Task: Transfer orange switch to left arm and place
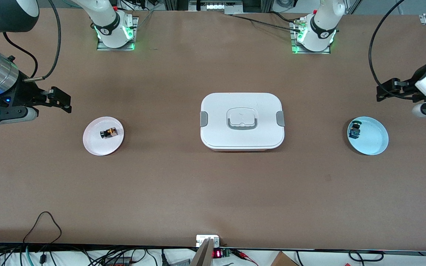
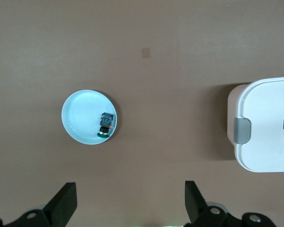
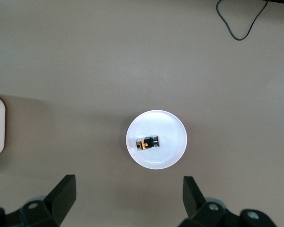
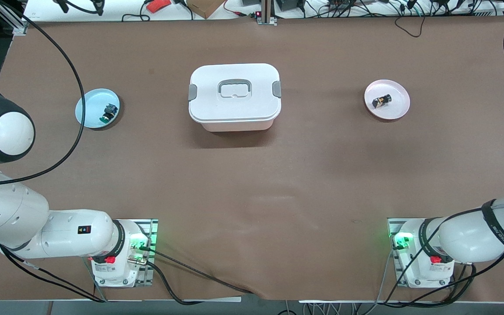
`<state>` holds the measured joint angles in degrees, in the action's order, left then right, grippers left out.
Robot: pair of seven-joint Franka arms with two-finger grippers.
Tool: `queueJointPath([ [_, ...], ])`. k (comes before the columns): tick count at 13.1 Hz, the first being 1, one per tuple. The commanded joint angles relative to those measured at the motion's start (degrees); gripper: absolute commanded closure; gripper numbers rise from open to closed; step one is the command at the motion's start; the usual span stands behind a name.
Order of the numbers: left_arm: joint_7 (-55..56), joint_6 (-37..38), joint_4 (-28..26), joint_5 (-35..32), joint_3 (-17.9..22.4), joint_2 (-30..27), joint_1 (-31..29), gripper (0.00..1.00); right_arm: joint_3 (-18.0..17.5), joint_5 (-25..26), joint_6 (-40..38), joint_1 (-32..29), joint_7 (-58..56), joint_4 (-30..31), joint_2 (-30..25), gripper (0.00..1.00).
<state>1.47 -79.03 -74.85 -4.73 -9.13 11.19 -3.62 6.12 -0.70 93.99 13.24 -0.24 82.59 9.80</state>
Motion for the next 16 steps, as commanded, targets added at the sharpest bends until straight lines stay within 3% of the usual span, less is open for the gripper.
queueJointPath([
  [1, -0.3, -2.2, -1.4, -1.3, -0.8, -1.8, -0.2, 0.0, -0.2, 2.0, 0.4, -0.3, 0.5, 0.4, -0.3, 0.0],
  [9, 0.0, -14.0, -14.5, 2.1, -1.1, -9.7, -0.6, 0.0, 0.2, 2.9, -0.2, -0.5, -0.1, -0.2, -0.7, 0.0],
  [16, 3.8, -6.8, -15.7, 7.9, -0.5, -10.6, -0.9, 0.0, -0.1, 2.1, -4.8, -0.1, -0.2, 2.0, -0.7, 0.0],
])
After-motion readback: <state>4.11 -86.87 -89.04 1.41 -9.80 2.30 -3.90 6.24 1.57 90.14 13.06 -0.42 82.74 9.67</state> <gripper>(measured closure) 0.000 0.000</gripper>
